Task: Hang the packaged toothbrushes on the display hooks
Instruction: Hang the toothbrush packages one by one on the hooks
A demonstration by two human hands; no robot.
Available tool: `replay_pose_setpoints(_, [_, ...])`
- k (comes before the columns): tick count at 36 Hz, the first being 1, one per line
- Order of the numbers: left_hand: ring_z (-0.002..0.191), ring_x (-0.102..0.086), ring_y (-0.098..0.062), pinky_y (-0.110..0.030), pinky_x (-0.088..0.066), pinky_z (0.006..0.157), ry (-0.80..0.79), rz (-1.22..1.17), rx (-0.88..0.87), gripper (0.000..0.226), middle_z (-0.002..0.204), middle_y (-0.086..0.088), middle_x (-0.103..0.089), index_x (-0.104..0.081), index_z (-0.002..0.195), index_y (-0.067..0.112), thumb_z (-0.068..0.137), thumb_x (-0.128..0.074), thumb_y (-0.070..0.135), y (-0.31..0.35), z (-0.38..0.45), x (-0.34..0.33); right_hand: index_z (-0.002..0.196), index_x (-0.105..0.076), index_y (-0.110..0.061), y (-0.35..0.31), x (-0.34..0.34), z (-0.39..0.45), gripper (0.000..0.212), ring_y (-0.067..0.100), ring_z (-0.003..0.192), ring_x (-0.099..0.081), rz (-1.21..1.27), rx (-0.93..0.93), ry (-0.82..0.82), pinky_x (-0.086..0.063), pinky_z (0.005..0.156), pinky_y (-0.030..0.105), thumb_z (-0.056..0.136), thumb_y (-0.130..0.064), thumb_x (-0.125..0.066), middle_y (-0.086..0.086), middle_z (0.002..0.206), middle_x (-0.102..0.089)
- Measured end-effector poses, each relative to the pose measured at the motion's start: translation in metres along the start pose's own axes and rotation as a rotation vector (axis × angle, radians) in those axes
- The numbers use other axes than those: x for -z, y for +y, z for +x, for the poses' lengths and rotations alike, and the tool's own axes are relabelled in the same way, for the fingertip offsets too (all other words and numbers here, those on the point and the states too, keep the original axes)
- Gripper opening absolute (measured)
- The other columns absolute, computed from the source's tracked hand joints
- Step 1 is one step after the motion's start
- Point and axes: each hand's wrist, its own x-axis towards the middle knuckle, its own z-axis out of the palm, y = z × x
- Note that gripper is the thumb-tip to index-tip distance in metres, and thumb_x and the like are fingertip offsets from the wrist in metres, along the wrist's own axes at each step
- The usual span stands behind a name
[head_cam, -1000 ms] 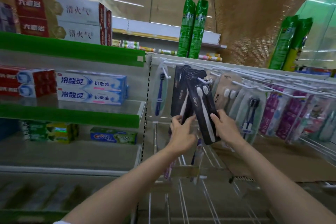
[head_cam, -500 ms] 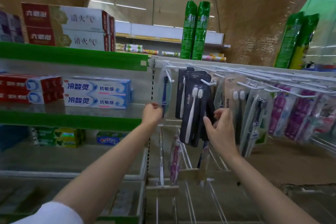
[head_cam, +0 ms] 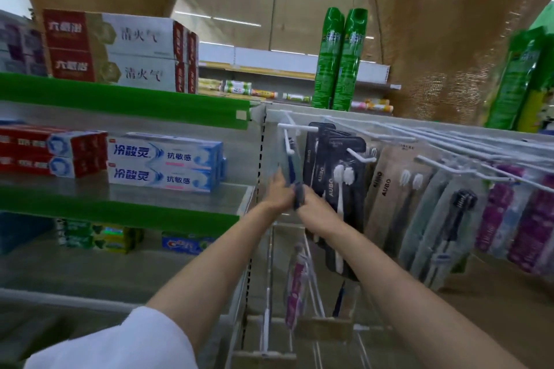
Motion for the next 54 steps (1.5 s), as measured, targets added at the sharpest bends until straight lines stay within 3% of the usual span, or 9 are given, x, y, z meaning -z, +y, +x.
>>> replay_pose_setpoints(6, [0.133,-0.034,-0.027,-0.03,-0.026,0.109,0.022,0.044,-0.061,0.048,0.144,-0.014,-0.029,-0.034,0.14,0.006,0.094,-0.046,0.008,0.008,-0.007,-0.024,0.143,-0.034,-0.014,0.021,0.007,0.003,0.054,0.026,0.127,-0.045,0.037,0.002,0.017,-0.034,0.09,0.025,0.091,-0.002,-0.039,0.01,0.14,-0.046])
replay_pose_setpoints(10, [0.115,-0.049,-0.03,-0.024,-0.041,0.083,0.183,-0.062,-0.043,0.033,0.13,-0.015,-0.042,-0.044,0.125,0.005,0.092,-0.047,0.002,0.007,-0.005,-0.017,0.137,-0.038,-0.014,0.032,0.012,0.001,0.045,0.027,0.121,-0.049,0.06,0.006,-0.028,-0.042,0.097,0.033,0.093,-0.007,-0.043,0.01,0.134,-0.051])
replay_pose_setpoints(14, [0.093,-0.055,-0.021,-0.02,-0.046,0.062,0.373,-0.261,0.013,0.024,0.111,-0.013,-0.049,-0.034,0.105,0.012,0.09,-0.052,0.005,0.008,0.001,0.007,0.129,-0.044,-0.021,0.027,0.033,-0.025,0.032,0.021,0.105,-0.064,0.262,0.019,-0.404,-0.055,0.082,0.027,0.099,-0.012,-0.045,0.007,0.12,-0.06])
replay_pose_setpoints(18, [0.109,-0.055,-0.028,-0.033,-0.046,0.086,0.394,-0.21,0.076,0.036,0.12,-0.011,-0.056,-0.046,0.12,0.006,0.09,-0.059,0.021,0.01,0.012,0.029,0.118,-0.058,-0.017,0.026,0.051,-0.045,0.025,0.023,0.095,-0.07,0.265,0.078,-0.606,-0.056,0.082,0.029,0.099,-0.011,-0.043,0.014,0.111,-0.069])
replay_pose_setpoints(23, [0.085,-0.056,-0.02,-0.025,-0.044,0.072,0.339,-0.167,0.085,0.016,0.083,-0.003,-0.061,-0.066,0.092,0.008,0.088,-0.063,0.023,0.01,0.021,0.05,0.103,-0.066,-0.009,0.037,0.062,-0.056,0.031,0.021,0.078,-0.071,0.369,0.177,-0.491,-0.055,0.066,0.024,0.097,0.004,-0.038,0.012,0.09,-0.072])
replay_pose_setpoints(29, [0.058,-0.045,-0.011,-0.032,-0.047,0.072,0.375,-0.122,0.165,0.032,0.063,0.0,-0.047,-0.047,0.061,0.018,0.088,-0.062,0.021,0.019,0.03,0.052,0.096,-0.065,-0.004,0.047,0.073,-0.059,0.02,0.016,0.062,-0.068,0.426,0.215,-0.278,-0.051,0.054,0.021,0.094,0.003,-0.046,0.009,0.076,-0.071])
replay_pose_setpoints(39, [0.086,-0.063,-0.026,-0.041,-0.055,0.084,0.387,-0.112,0.163,0.016,0.091,-0.01,-0.063,-0.058,0.08,0.011,0.086,-0.063,0.024,0.024,0.03,0.048,0.094,-0.048,-0.016,0.058,0.072,-0.067,0.014,0.019,0.059,-0.064,0.338,0.24,0.248,-0.05,0.047,0.028,0.089,-0.014,-0.061,0.007,0.088,-0.059])
replay_pose_setpoints(48, [0.096,-0.056,-0.022,-0.033,-0.045,0.083,0.41,-0.131,0.12,0.025,0.104,-0.009,-0.061,-0.059,0.105,0.008,0.085,-0.066,0.021,0.02,0.002,0.045,0.111,-0.049,-0.02,0.056,0.057,-0.063,0.033,0.007,0.064,-0.064,0.308,0.158,0.248,-0.05,0.049,0.024,0.086,-0.034,-0.065,-0.004,0.104,-0.058])
replay_pose_setpoints(54, [0.1,-0.058,-0.023,-0.037,-0.047,0.097,0.254,-0.194,0.116,0.005,0.101,-0.007,-0.061,-0.056,0.09,0.014,0.088,-0.061,0.014,0.012,-0.024,0.03,0.11,-0.048,-0.018,0.048,0.04,-0.056,0.034,0.008,0.06,-0.062,0.448,0.086,0.261,-0.044,0.043,0.021,0.085,-0.032,-0.066,-0.005,0.103,-0.057])
